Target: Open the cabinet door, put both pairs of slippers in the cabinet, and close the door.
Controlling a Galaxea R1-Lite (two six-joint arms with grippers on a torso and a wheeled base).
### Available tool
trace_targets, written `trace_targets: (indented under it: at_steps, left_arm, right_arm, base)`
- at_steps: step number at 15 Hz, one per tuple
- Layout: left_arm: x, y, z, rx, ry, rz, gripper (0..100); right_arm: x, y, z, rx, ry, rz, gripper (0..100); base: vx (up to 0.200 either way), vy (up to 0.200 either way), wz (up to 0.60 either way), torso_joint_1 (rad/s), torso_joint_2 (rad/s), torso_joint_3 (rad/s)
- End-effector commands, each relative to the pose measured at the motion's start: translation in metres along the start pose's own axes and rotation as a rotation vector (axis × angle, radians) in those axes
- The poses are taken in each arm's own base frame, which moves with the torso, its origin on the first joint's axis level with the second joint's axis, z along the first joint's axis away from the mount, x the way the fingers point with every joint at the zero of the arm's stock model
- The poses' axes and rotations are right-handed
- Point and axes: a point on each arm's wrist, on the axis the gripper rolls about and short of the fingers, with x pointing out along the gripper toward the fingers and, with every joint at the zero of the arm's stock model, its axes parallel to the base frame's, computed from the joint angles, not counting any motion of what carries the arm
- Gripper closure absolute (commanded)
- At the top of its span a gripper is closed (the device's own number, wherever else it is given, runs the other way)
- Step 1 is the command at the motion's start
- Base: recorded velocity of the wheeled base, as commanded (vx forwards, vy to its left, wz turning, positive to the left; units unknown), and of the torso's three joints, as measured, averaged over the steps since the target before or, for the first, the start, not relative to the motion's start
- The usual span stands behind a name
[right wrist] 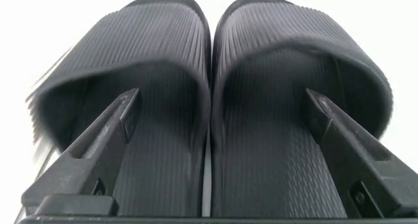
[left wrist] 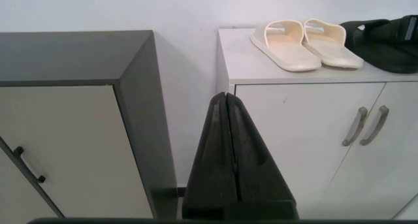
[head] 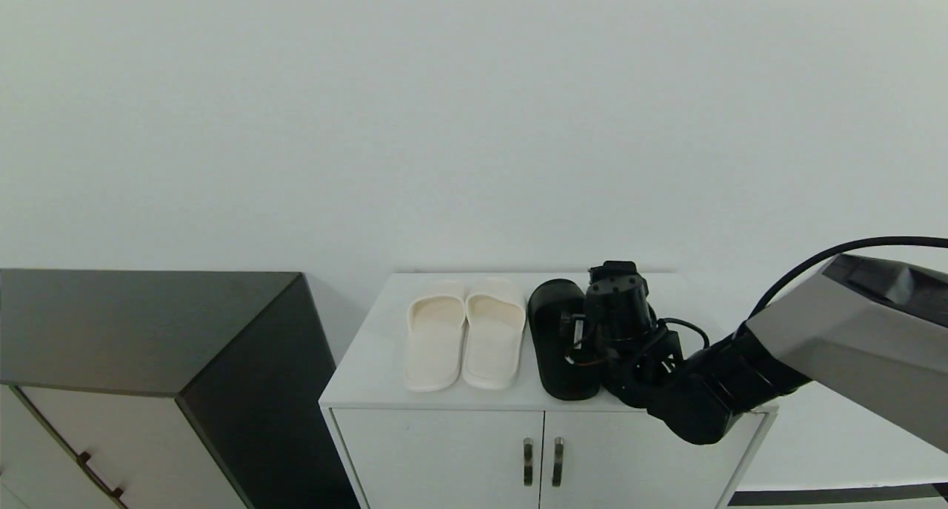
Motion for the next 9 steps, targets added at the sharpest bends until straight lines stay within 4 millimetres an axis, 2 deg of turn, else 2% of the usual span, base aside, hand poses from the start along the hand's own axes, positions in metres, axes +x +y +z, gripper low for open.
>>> trace_targets:
  at_steps: [1,4,5,9]
  left_arm:
    - [0.000,0.000,0.000,0.000,0.001,0.000,100]
    - [0.000,0.000,0.000,0.000,0.001,0.000,100]
    - [0.000,0.000,0.000,0.000,0.001,0.000,100]
    - [0.000,0.000,0.000,0.000,0.001,0.000,100]
  right_arm:
    - [0.011,0.002,-0.005,-0.011,0.003,-0.009,0]
    - [0.020,0.004,-0.003,-0.006,-0.011,-0.013,0]
    - [0.021,0.003,-0.004,-0.007,-0.009,-0.017,100]
    - [0.017,0.002,0.001,-0.023,-0.019,-0.020,100]
  base:
    - [0.000,0.000,0.00,0.000,0.00,0.000]
    - [0.000,0.000,0.00,0.000,0.00,0.000]
    - [0.000,0.000,0.00,0.000,0.00,0.000]
    - [0.000,0.000,0.00,0.000,0.00,0.000]
